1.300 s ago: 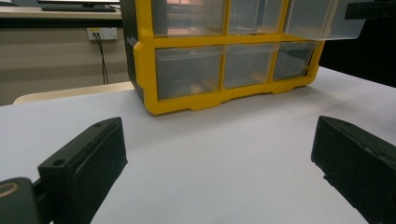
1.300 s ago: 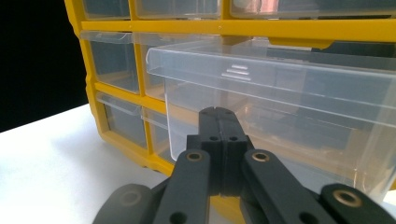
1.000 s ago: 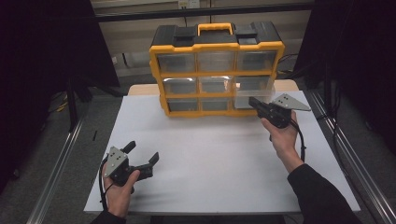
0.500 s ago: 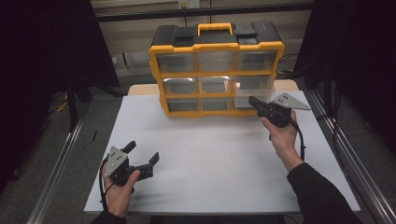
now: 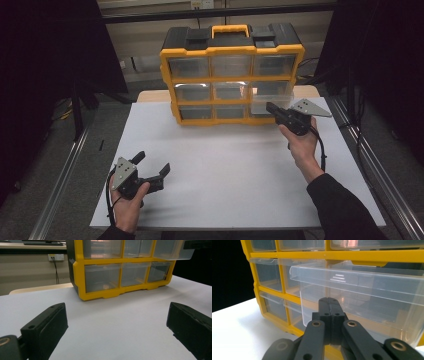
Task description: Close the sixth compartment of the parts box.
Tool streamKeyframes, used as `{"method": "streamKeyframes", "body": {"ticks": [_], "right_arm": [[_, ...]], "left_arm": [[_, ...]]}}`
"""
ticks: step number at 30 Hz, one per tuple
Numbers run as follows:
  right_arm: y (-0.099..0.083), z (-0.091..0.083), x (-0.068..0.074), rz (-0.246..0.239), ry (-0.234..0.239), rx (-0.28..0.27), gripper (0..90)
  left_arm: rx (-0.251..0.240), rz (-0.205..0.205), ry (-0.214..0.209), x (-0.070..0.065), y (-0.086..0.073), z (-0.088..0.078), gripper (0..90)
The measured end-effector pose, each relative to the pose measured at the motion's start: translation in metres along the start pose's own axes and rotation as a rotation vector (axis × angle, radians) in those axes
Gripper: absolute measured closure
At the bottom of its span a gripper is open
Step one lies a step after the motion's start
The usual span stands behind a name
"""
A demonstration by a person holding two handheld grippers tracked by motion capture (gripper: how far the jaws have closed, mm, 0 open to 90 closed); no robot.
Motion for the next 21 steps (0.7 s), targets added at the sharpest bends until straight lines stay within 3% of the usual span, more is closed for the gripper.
{"method": "streamKeyframes", "body": {"ticks": [7, 10, 13, 14, 16, 17, 21], "right_arm": [[-0.0003, 0.0011, -0.0003, -0.007, 0.0, -0.004, 90.0], [-0.0002, 0.0013, -0.0003, -0.007, 0.003, -0.006, 90.0], [-0.0001, 0.0014, -0.0004, -0.007, 0.001, -0.007, 90.0], [-0.0002, 0.0014, -0.0005, -0.007, 0.0, -0.004, 90.0], [-0.0002, 0.0015, -0.0006, -0.006, 0.0, -0.004, 90.0], [-0.0002, 0.0016, -0.0008, -0.005, -0.003, -0.005, 90.0], [-0.0001, 0.0019, -0.0014, -0.008, -0.003, -0.005, 90.0]], "left_arm": [[-0.011, -0.016, 0.0, -0.0013, 0.0012, 0.0005, 3.4], [-0.001, -0.003, -0.004, -0.0005, 0.0006, -0.0003, 3.4], [-0.019, -0.025, -0.003, -0.002, 0.0018, 0.0011, 3.4], [-0.012, -0.014, 0.008, -0.001, 0.0016, 0.0008, 3.4], [-0.031, -0.045, 0.01, -0.0028, 0.0031, 0.0018, 3.4], [-0.009, -0.014, 0.001, -0.0011, 0.0014, 0.0002, 3.4], [-0.008, -0.012, -0.004, -0.0009, 0.0009, 0.0003, 3.4]]}}
Point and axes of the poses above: each handheld gripper's, and its own axes: z roughly forward along the jaws, y roughly out of its top, x roughly to its left, the point moved 7 cm from there along z, roughly forward along the jaws, and after that the axes turned 12 degrees about z, right-handed, at the moved point
